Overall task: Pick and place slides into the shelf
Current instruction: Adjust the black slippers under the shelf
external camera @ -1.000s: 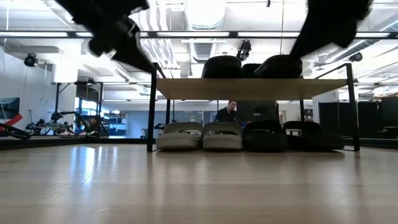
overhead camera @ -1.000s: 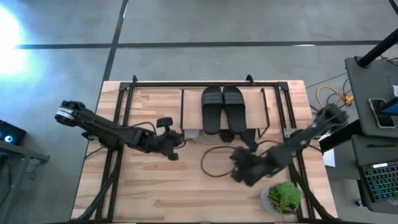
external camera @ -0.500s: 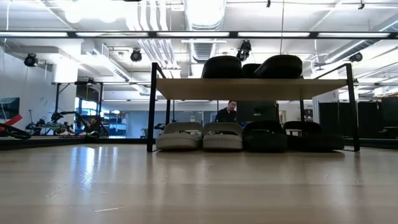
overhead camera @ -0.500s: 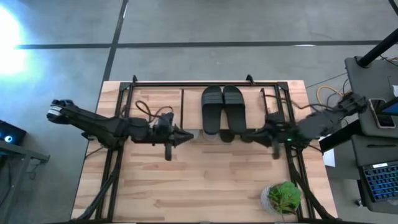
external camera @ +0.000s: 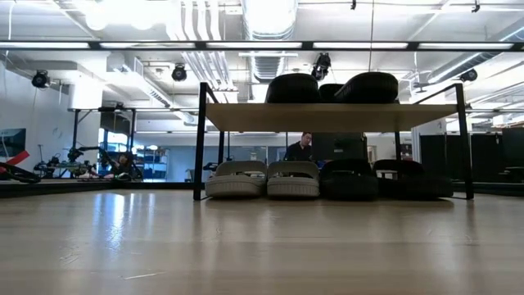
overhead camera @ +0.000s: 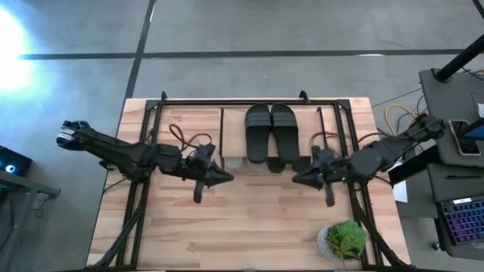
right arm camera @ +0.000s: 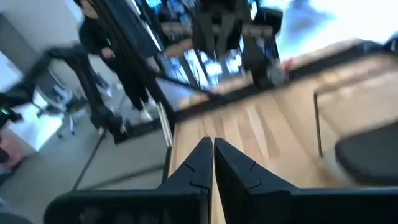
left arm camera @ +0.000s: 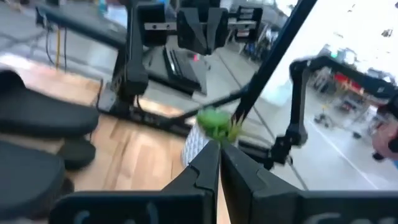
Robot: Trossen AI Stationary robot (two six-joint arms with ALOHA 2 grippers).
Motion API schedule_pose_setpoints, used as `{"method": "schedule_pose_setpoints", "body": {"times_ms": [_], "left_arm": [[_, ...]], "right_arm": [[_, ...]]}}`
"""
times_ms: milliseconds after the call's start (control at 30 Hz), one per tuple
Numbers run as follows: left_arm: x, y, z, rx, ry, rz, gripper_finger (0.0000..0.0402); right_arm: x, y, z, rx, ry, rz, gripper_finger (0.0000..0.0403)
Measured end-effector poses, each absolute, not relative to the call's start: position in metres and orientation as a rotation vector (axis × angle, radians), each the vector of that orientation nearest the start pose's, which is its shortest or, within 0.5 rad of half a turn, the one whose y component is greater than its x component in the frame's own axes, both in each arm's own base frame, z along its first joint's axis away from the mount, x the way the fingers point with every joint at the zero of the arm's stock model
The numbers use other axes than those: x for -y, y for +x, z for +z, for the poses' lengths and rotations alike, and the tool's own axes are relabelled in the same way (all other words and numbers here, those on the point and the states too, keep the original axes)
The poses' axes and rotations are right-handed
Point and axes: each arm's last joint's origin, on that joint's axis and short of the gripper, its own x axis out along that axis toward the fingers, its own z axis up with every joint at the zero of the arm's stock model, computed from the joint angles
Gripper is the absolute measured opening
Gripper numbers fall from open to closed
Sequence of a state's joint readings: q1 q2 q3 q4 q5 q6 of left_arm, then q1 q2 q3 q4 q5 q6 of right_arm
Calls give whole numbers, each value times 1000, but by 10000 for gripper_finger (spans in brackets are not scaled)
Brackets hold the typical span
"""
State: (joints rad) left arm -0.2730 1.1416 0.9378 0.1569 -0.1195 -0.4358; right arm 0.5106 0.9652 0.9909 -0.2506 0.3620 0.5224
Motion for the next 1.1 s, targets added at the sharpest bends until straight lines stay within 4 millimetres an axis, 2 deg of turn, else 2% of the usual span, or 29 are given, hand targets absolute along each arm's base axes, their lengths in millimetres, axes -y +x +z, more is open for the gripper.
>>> {"method": "schedule_pose_setpoints", "body": {"times_ms": [167,400,633,833,1000,1100], "left_arm": [[67,254,332,-188,-449,-116,0],[66,255,332,-183,-453,-113,0],[66,255,337,-138,-448,-124,0],[67,256,343,-75,-491,-147,0],[69,257,341,-107,-550,-185,0],[71,257,335,-167,-528,-229,0]], "right_arm": [[-100,195,348,-367,450,106,9],[-99,196,349,-354,458,95,8],[-103,202,346,-375,713,45,8],[-113,221,336,-379,870,18,9],[-122,235,320,-449,824,23,8],[-125,242,309,-451,672,-34,9]]}}
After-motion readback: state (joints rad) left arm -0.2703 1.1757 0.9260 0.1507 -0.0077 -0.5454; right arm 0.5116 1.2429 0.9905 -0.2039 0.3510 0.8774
